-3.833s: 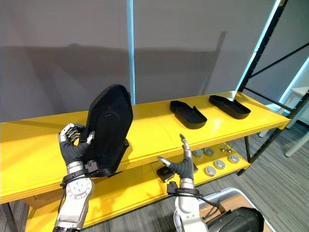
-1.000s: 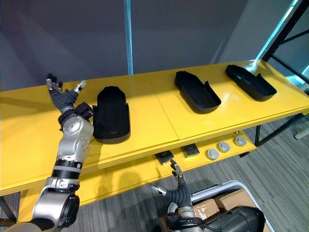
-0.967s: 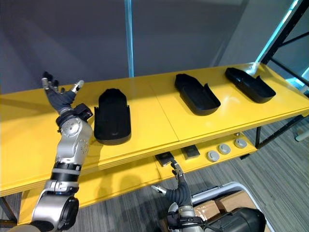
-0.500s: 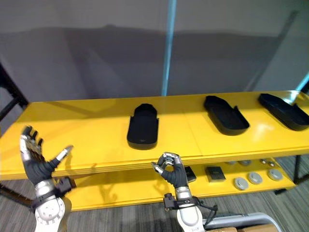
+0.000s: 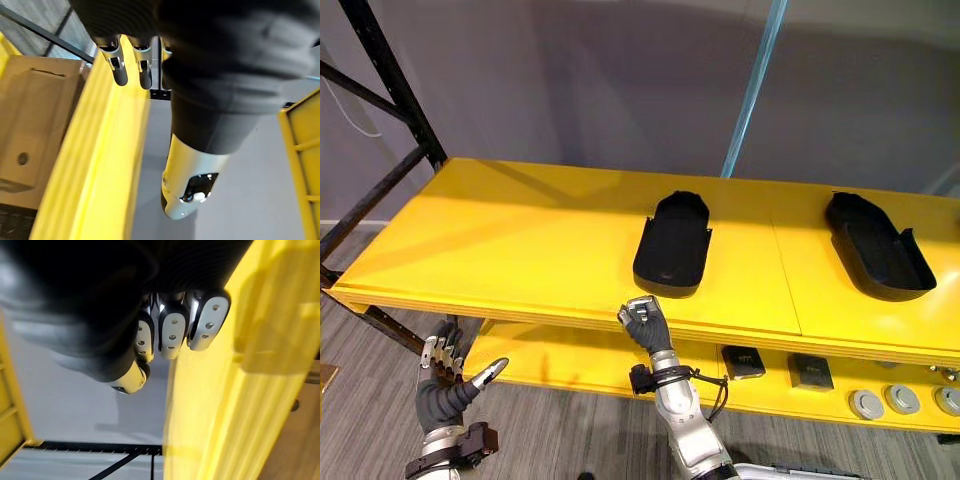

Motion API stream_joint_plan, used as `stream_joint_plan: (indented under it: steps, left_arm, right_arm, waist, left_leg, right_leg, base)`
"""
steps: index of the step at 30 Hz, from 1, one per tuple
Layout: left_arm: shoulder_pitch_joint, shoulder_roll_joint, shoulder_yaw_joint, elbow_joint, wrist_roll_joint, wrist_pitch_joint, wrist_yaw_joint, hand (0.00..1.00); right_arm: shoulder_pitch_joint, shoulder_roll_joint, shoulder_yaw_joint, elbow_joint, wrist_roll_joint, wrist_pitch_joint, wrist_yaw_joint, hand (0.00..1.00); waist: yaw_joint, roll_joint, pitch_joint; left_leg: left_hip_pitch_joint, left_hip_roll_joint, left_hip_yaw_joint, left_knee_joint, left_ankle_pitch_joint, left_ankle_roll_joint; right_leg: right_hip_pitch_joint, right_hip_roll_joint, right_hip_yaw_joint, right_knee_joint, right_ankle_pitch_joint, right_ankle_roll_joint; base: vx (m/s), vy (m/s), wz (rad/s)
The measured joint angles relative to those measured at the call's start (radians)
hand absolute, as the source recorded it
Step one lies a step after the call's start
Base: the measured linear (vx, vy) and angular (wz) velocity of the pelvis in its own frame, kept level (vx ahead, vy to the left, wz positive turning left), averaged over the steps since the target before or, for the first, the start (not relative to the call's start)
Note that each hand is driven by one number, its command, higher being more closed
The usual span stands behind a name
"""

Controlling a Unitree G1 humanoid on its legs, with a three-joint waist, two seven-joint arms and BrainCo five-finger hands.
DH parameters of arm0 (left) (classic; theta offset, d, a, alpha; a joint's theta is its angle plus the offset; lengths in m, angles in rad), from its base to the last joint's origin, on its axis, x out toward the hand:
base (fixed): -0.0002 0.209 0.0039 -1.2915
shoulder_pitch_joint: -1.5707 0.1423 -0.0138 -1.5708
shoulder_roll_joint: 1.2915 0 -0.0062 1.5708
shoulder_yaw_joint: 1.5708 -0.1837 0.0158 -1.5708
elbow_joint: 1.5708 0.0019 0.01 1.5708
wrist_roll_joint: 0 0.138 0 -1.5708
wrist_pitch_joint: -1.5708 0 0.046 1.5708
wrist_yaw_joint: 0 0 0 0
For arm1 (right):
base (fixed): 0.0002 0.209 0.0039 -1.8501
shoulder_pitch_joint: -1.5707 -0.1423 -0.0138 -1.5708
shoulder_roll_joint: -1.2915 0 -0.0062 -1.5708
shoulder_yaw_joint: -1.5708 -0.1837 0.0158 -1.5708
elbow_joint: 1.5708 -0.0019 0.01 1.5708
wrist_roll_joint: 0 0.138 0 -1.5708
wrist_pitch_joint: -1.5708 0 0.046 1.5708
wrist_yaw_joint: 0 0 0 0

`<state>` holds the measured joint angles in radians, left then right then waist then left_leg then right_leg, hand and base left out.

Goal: Walk over and take plastic housings, then place them on the shelf

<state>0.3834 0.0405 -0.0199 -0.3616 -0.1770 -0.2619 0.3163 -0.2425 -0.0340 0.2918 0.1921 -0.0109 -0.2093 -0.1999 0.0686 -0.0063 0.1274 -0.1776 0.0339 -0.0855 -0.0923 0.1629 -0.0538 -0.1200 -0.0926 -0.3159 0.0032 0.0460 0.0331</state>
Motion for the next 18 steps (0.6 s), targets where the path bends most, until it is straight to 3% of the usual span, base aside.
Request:
stream_joint_plan:
  steps: [5, 12, 18]
  left_arm:
    - [-0.009, -0.001, -0.008, 0.002, -0.017, 0.0, 0.002, 0.0]
    - [-0.033, -0.005, -0.016, 0.006, -0.02, -0.001, 0.007, 0.0]
    - [-0.037, -0.005, -0.029, 0.006, -0.037, -0.001, 0.007, 0.0]
  right_arm:
    - [-0.045, 0.03, -0.037, 0.049, -0.036, 0.016, -0.071, 1.0]
    - [-0.207, 0.047, -0.182, 0.155, -0.036, 0.02, -0.18, 1.0]
    - [-0.274, 0.032, -0.241, 0.201, -0.035, 0.02, -0.215, 1.0]
  waist:
    - [-0.001, 0.0, 0.022]
    - [0.004, -0.001, 0.063]
    - [0.007, -0.001, 0.074]
  left_leg:
    - [-0.016, 0.001, -0.003, 0.0, 0.008, -0.001]
    - [-0.026, 0.001, -0.005, 0.0, 0.012, 0.0]
    - [-0.036, -0.004, -0.012, 0.0, 0.019, 0.002]
  right_leg:
    - [-0.018, 0.0, -0.002, 0.008, -0.001, 0.001]
    - [-0.033, -0.002, -0.002, 0.019, -0.005, -0.001]
    - [-0.041, -0.006, -0.007, 0.022, -0.002, 0.0]
  base:
    - [-0.01, -0.007, 0.01]
    - [-0.04, -0.007, 0.01]
    - [-0.01, -0.004, 0.02]
